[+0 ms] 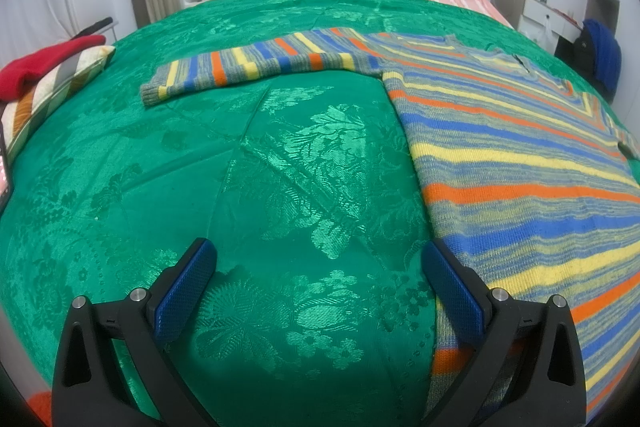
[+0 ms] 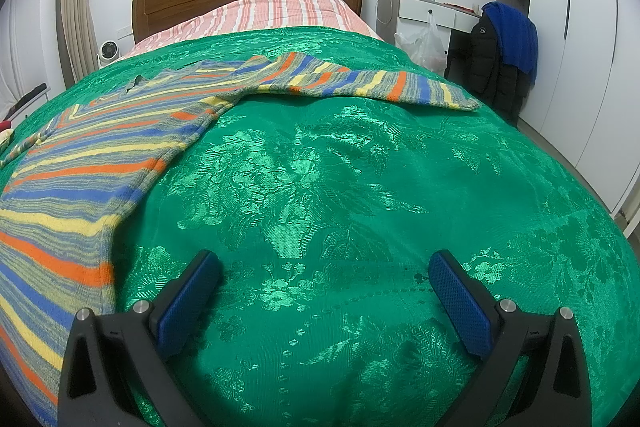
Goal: Fold small clothes
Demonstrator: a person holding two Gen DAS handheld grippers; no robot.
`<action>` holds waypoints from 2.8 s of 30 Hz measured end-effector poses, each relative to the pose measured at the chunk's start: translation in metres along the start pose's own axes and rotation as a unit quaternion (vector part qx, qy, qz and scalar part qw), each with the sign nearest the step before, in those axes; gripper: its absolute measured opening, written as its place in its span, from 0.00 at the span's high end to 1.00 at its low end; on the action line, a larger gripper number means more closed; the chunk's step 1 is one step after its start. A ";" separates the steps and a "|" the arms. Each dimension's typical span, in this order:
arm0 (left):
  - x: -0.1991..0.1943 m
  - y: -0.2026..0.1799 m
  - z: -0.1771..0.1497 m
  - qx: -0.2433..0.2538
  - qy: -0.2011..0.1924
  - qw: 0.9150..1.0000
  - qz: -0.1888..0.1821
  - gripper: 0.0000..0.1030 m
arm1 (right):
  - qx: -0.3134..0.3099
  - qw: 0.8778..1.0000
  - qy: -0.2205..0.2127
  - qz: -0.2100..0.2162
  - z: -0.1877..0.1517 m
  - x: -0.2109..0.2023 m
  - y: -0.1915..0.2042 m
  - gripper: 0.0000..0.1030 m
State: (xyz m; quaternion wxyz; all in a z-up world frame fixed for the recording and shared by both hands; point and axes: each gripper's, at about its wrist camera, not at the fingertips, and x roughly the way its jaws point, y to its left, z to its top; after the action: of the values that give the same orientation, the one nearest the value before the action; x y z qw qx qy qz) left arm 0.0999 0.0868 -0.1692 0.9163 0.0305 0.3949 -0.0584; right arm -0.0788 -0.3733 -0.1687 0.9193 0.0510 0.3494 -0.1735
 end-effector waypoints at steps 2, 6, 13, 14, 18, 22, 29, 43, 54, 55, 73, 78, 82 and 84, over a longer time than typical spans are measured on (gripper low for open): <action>0.000 0.000 0.000 0.000 0.000 1.000 0.000 0.01 | 0.000 1.000 0.000 0.000 0.000 0.000 0.000 0.00; 0.000 0.000 0.000 0.000 0.000 1.000 0.000 0.00 | 0.000 1.000 0.000 0.000 0.000 0.000 0.000 0.00; 0.000 0.000 0.000 0.000 0.000 1.000 0.000 0.01 | 0.000 1.000 0.000 0.000 0.000 0.000 0.000 0.00; 0.000 0.000 0.000 0.000 0.000 1.000 0.000 0.01 | 0.000 1.000 0.000 0.000 0.000 0.000 0.000 0.00; 0.000 0.000 0.000 0.000 0.000 1.000 0.000 0.00 | 0.000 1.000 0.000 0.000 0.000 0.000 0.000 0.00; 0.000 0.000 0.000 0.000 0.000 1.000 0.000 0.00 | -0.001 1.000 0.000 0.000 0.000 0.000 0.000 0.00; 0.000 0.000 0.000 0.000 0.000 1.000 0.001 0.01 | -0.001 1.000 -0.001 -0.001 0.000 0.000 0.000 0.00; 0.000 0.000 0.000 0.000 0.000 1.000 0.001 0.01 | -0.001 1.000 -0.001 -0.001 0.000 0.000 0.000 0.00; 0.000 0.000 0.000 -0.001 0.000 1.000 0.001 0.01 | -0.007 1.000 0.024 -0.005 0.007 -0.001 0.001 0.00; 0.000 0.000 0.000 -0.001 0.000 1.000 0.001 0.01 | -0.008 0.999 0.035 -0.003 0.012 -0.001 0.001 0.00; 0.000 0.000 -0.002 -0.001 -0.002 1.000 0.005 0.00 | 0.334 0.914 0.143 0.181 0.151 0.106 -0.226 0.22; 0.000 0.000 -0.002 -0.001 -0.004 1.000 0.006 0.00 | 0.334 0.913 0.173 0.157 0.155 0.145 -0.223 0.36; 0.000 0.000 -0.003 -0.001 -0.004 1.000 0.006 0.00 | 0.323 0.917 0.191 0.136 0.154 0.162 -0.212 0.95; 0.000 0.000 -0.002 -0.001 -0.004 1.000 0.006 0.00 | 0.310 0.924 0.180 0.135 0.163 0.152 -0.204 0.95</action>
State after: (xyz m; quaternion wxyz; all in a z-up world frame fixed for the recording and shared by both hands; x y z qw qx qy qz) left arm 0.0979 0.0867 -0.1707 0.9184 0.0318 0.3908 -0.0528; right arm 0.0563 -0.6417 -0.1409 0.7939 0.4107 0.4273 -0.1358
